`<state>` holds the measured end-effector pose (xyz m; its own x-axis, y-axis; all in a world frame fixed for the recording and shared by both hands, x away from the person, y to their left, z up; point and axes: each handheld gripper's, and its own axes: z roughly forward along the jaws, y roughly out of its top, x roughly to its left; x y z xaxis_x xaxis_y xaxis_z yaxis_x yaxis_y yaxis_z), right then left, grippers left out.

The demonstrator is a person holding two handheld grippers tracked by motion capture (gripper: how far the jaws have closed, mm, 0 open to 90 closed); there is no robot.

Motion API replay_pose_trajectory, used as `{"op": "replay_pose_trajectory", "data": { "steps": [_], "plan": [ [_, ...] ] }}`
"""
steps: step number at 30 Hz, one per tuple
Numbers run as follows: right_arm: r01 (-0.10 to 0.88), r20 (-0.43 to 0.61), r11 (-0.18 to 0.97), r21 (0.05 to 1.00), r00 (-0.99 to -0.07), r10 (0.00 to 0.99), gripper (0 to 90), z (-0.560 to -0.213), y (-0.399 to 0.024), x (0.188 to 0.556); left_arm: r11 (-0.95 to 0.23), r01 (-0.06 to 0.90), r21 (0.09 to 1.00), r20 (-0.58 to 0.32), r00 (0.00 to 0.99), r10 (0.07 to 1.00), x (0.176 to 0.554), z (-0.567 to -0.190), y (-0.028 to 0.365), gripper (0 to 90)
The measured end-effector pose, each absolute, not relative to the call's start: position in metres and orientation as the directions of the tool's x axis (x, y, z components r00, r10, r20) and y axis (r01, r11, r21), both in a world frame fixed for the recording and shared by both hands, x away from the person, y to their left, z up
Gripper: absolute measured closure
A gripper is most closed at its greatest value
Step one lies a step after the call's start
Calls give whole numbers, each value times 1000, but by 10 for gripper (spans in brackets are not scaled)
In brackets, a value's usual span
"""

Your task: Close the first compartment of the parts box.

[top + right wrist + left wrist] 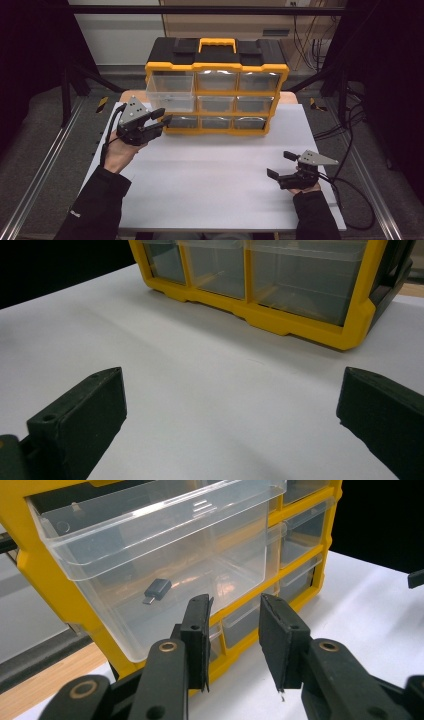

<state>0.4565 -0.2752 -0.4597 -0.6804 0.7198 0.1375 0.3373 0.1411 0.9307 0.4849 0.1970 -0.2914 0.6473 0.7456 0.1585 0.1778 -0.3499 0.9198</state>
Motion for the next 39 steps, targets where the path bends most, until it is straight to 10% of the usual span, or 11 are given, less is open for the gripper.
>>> {"op": "replay_pose_trajectory", "data": {
  "steps": [39],
  "plan": [
    [336, 137, 139, 931, -679, 721, 2, -459, -275, 456, -404, 169, 899, 226, 612, 758, 506, -293, 198, 896]
  ]
}}
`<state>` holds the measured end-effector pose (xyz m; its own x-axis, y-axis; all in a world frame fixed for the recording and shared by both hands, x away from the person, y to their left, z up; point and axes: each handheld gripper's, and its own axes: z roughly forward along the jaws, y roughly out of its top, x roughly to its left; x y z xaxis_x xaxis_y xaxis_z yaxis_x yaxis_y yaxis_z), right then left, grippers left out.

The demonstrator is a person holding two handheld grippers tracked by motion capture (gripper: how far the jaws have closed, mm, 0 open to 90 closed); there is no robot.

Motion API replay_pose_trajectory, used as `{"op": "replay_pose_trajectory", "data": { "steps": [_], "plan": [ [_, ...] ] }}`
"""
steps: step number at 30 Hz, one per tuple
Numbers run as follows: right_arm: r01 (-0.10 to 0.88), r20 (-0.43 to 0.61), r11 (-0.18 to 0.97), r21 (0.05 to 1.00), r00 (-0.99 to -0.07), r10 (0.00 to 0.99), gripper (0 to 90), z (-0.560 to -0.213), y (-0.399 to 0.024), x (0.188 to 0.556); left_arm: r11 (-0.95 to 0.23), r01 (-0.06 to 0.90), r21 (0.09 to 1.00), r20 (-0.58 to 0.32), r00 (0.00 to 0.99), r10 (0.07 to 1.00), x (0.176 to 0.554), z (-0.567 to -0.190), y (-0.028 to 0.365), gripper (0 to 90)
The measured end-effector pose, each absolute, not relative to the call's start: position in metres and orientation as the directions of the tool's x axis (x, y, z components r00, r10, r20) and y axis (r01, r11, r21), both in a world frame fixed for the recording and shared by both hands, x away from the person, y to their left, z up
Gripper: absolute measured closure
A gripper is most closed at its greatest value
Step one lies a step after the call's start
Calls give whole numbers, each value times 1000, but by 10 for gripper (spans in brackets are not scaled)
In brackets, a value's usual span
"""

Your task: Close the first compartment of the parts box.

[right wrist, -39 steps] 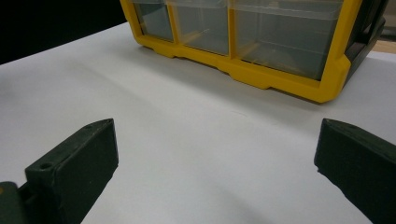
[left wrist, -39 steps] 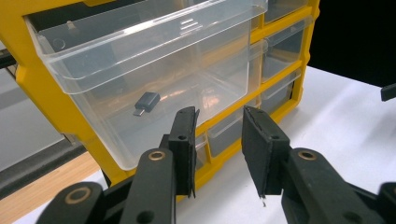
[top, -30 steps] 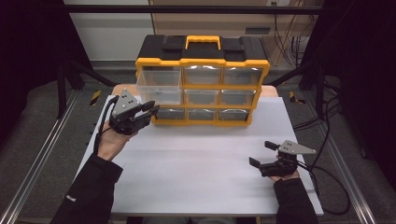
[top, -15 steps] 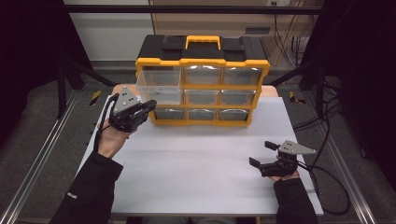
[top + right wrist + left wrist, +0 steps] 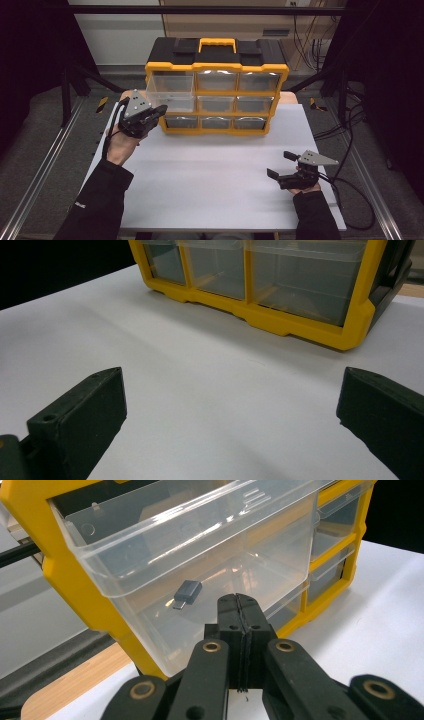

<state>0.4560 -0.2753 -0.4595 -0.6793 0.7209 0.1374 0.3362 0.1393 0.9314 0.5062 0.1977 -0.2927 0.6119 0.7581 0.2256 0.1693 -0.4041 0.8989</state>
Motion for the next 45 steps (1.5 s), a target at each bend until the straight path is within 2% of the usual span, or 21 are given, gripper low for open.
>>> {"op": "replay_pose_trajectory", "data": {
  "steps": [45],
  "plan": [
    [341, 138, 145, 929, -680, 720, 2, -460, -275, 456, -381, 174, 908, 214, 590, 779, 535, -289, 195, 895]
  ]
}}
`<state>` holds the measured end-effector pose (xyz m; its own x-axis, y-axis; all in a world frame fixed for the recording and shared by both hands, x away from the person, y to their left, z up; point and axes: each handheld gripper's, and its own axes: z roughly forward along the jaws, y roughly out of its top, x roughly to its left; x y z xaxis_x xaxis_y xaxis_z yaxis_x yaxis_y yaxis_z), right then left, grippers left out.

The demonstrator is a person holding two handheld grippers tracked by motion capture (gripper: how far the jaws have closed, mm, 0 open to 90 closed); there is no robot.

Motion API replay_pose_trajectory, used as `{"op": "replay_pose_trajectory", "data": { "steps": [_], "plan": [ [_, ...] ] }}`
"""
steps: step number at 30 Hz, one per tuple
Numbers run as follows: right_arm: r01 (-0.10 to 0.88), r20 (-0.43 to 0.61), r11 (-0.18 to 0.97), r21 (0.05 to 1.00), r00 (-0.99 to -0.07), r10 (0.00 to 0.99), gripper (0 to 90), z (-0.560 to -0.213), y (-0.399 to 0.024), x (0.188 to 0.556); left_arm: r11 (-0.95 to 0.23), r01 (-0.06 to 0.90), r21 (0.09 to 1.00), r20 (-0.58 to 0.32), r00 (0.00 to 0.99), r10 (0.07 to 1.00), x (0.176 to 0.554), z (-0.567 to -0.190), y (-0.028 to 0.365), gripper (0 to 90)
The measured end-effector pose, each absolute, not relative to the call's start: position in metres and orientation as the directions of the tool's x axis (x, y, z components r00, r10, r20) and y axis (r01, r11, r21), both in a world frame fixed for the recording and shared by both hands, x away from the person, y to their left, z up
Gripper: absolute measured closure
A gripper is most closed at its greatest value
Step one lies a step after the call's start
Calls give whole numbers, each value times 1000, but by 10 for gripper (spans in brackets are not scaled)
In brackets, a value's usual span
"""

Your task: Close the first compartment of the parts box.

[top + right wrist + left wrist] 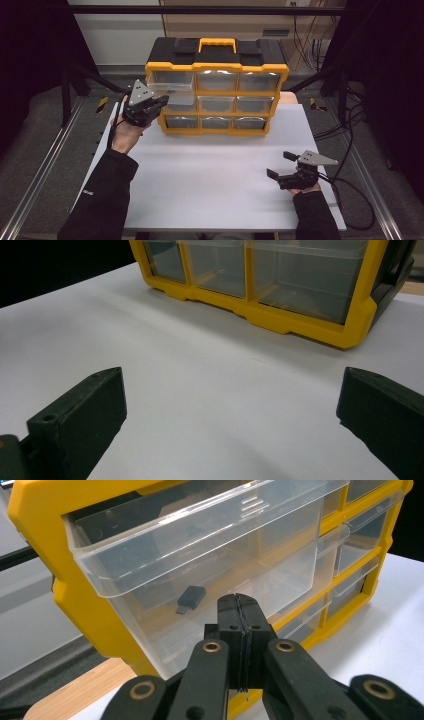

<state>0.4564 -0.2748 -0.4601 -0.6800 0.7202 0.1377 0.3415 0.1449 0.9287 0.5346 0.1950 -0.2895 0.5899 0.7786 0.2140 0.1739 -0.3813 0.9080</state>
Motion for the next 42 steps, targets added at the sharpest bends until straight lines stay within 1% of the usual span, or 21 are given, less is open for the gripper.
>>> {"op": "replay_pose_trajectory", "data": {
  "steps": [42],
  "plan": [
    [340, 137, 144, 929, -681, 719, 2, -460, -275, 457, -401, 180, 898, 232, 581, 780, 557, -286, 191, 895]
  ]
}}
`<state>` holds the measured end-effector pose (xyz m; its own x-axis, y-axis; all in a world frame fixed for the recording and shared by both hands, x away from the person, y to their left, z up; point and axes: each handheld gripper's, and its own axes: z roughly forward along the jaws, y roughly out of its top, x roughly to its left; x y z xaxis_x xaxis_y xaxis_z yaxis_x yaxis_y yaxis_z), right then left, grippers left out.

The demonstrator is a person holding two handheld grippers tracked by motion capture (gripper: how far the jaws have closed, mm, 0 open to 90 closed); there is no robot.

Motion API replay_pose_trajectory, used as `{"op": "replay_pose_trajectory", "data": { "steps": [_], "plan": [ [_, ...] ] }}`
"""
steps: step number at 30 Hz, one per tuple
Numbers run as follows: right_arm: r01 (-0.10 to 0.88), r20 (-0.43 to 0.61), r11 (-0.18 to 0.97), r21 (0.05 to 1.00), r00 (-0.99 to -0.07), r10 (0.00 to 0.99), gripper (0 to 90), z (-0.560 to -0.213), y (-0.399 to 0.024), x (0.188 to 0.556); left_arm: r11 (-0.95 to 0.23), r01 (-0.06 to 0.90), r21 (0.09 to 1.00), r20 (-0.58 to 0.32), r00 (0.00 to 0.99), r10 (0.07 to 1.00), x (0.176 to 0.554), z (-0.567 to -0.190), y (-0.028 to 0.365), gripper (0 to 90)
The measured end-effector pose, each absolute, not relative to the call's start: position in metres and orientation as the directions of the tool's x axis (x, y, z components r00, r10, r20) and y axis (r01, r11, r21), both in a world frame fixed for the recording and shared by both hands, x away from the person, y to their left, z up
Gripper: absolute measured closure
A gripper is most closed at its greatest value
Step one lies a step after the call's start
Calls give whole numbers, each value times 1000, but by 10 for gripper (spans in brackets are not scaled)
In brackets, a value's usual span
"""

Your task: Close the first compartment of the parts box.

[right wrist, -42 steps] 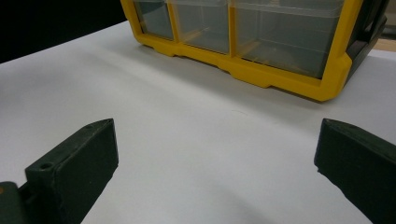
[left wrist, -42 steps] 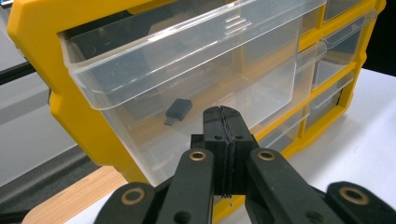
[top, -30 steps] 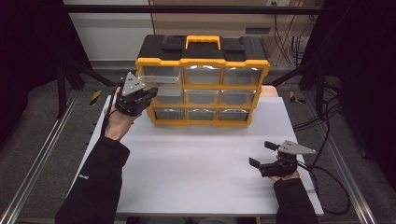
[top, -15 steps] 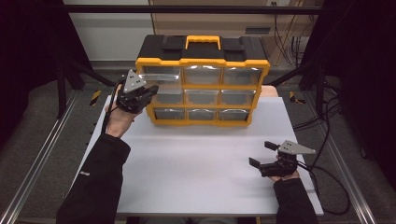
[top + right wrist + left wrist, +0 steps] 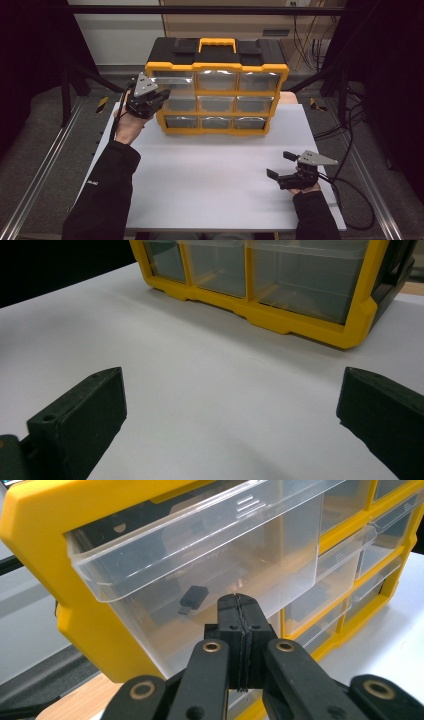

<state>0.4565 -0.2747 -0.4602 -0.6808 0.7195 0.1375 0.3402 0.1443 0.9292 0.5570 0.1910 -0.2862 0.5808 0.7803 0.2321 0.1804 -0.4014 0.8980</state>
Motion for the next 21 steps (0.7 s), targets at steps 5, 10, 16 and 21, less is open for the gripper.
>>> {"op": "replay_pose_trajectory", "data": {
  "steps": [5, 10, 16, 21],
  "plan": [
    [341, 138, 144, 929, -681, 720, 2, -460, -275, 456, -404, 183, 896, 234, 580, 781, 560, -286, 190, 895],
    [340, 137, 145, 929, -681, 719, 2, -460, -275, 457, -403, 183, 897, 233, 578, 782, 563, -286, 190, 895],
    [342, 138, 145, 929, -681, 719, 2, -460, -275, 457, -396, 180, 900, 228, 579, 782, 566, -286, 190, 895],
    [342, 139, 145, 929, -681, 719, 2, -460, -274, 457, -401, 182, 898, 232, 577, 783, 569, -285, 190, 895]
  ]
}}
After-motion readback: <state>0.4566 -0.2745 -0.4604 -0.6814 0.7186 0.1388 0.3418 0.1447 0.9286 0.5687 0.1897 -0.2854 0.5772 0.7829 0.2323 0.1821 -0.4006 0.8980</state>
